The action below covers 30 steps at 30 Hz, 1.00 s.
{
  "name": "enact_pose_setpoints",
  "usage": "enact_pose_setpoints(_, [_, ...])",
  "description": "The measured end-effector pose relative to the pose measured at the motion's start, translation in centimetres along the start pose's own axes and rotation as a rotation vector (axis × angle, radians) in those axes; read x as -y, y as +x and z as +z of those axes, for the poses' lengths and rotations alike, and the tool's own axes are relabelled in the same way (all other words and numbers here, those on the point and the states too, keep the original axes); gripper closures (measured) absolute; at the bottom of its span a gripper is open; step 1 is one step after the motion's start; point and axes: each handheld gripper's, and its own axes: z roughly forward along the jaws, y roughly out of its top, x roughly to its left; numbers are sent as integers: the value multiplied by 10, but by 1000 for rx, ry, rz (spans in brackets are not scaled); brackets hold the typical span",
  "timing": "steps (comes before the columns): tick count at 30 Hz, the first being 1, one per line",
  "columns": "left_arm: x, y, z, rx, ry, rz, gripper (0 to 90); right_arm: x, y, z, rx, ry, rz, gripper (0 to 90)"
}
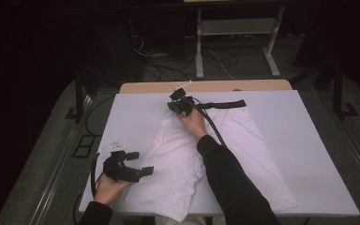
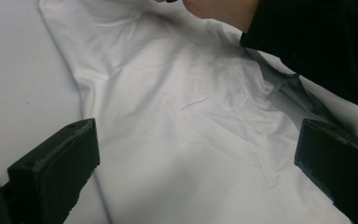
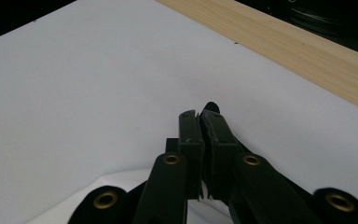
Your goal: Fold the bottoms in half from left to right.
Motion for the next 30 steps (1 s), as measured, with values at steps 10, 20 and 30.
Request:
enact_pose_setpoints(10, [5,1,-8,-13,46,-23,0,3,-1,-9,-11,-20,-1,855])
enact_pose_setpoints(20, [13,5,-15,-26,86,-48,0,3,1,-11,-6,-22,-19,855])
enact_pose_setpoints(30, [24,6,-22,-23,137,-76,0,3,1,-11,-3,-21,-19,855])
